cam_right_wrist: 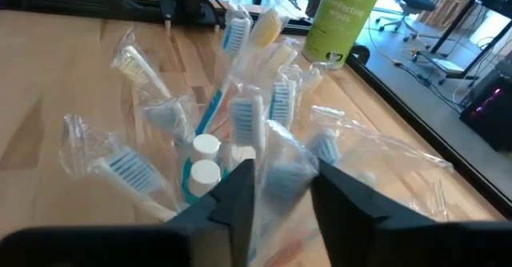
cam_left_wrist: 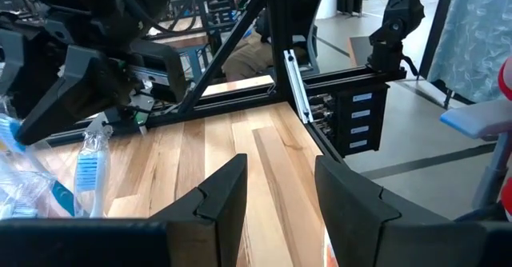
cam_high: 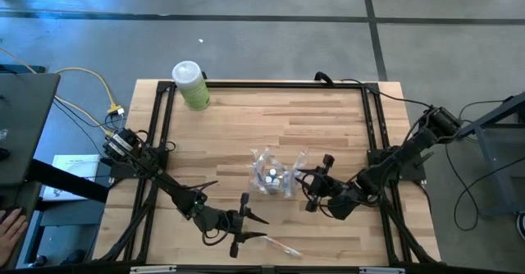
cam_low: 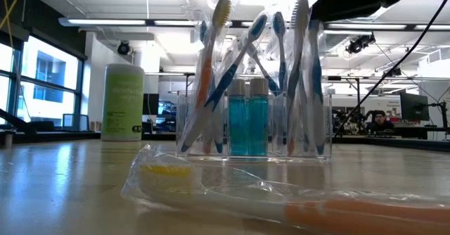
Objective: Pick & Place toothbrushing station
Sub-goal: Put the blue toothbrush into the transparent organizer, then put the orange toothbrush into the transparent organizer
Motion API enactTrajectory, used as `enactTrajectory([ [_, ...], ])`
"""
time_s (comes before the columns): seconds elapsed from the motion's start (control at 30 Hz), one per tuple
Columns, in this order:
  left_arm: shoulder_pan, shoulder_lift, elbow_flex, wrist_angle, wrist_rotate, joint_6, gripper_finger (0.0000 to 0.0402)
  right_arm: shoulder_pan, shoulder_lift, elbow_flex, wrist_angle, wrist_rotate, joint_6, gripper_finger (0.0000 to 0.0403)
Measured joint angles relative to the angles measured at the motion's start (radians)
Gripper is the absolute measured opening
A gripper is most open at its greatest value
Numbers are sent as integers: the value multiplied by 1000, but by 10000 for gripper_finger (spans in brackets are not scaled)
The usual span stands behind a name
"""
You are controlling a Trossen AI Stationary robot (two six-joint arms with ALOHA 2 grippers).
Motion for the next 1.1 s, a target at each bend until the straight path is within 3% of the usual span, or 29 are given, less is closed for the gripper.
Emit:
enactTrajectory([
  [0.33, 0, 0, 0, 0, 0, 0, 144, 3, 0, 0, 34, -7, -82, 206],
  [1.1, 0, 0, 0, 0, 0, 0, 144, 230, 0, 0, 323, 271, -508, 190],
])
